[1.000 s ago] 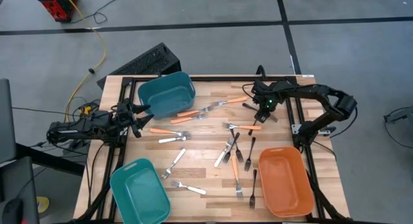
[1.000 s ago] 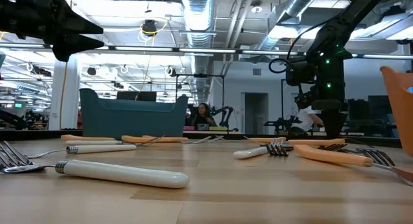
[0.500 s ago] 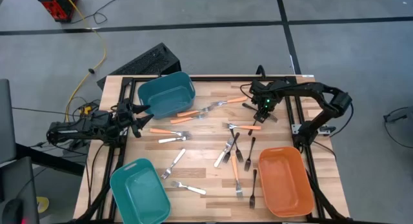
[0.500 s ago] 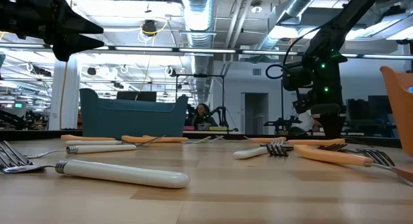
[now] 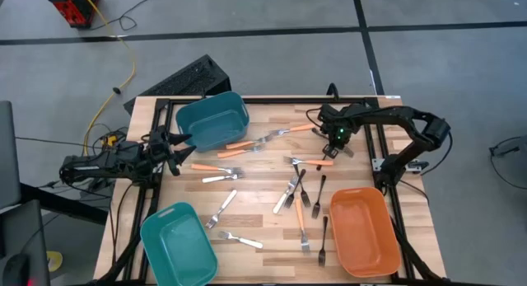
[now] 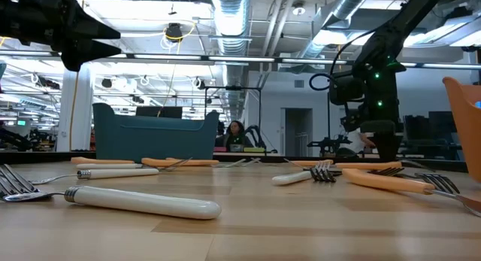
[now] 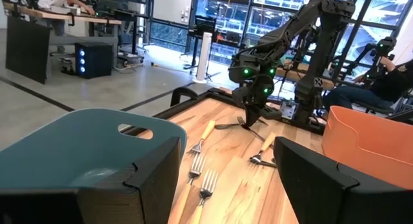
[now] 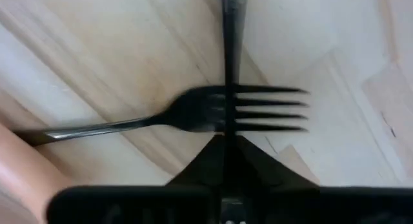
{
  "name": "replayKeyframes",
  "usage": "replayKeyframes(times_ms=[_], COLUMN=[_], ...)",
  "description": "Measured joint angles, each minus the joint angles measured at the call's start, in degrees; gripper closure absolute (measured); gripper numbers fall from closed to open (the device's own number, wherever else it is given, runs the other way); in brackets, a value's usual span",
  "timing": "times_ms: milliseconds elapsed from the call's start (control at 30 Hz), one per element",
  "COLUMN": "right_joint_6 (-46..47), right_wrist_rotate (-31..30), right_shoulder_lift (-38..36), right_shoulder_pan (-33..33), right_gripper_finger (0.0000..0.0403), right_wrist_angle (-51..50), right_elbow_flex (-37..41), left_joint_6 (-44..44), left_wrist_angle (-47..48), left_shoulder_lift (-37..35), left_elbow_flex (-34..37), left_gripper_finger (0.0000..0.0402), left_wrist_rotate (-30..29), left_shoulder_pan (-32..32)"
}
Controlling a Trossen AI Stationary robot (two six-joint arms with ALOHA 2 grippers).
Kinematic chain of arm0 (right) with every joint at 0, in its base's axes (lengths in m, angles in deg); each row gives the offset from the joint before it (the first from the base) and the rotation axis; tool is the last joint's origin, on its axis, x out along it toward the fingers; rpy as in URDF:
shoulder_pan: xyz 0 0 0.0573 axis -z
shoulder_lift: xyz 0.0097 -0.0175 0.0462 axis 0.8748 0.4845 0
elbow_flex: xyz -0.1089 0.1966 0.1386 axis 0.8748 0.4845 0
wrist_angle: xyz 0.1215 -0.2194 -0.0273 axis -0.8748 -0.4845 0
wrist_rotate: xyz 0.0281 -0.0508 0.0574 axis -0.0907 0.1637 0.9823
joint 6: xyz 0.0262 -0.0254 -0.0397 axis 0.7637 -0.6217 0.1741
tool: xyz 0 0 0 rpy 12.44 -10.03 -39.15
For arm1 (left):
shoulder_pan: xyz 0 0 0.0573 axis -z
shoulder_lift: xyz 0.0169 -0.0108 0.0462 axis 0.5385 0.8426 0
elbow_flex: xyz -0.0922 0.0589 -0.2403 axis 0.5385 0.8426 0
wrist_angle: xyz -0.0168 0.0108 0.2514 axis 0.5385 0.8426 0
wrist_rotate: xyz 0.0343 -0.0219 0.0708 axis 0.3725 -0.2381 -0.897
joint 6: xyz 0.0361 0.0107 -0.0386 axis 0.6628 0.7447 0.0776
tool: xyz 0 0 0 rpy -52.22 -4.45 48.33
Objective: Sort silverware by color (type)
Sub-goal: Put the black fork into the orange bin
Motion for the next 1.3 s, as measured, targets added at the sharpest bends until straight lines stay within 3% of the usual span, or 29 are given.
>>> replayKeyframes(times_ms=[400,933,1300], right_joint_6=[0.1,1.6,1.6], right_wrist_rotate=[-1.4,0.3,2.3], right_shoulder_lift=[-1.3,-15.6,-25.1], right_shoulder_pan=[-0.5,-0.8,-7.5], right_gripper_finger=[0.0362,0.0361,0.0361], right_wrist_angle=[-2.0,-5.4,-5.4], right_elbow_flex=[-2.1,-2.2,-2.3], left_joint_6=[0.0,-0.3,-0.4], left_wrist_angle=[-0.8,-0.9,-0.9], left_shoulder_lift=[0.0,0.0,0.0], left_elbow_flex=[0.0,0.0,0.0], left_gripper_finger=[0.0167,0.0167,0.0167], left_wrist_rotate=[-1.7,-2.8,-2.8], left_shoulder_pan=[0.0,0.0,0.0])
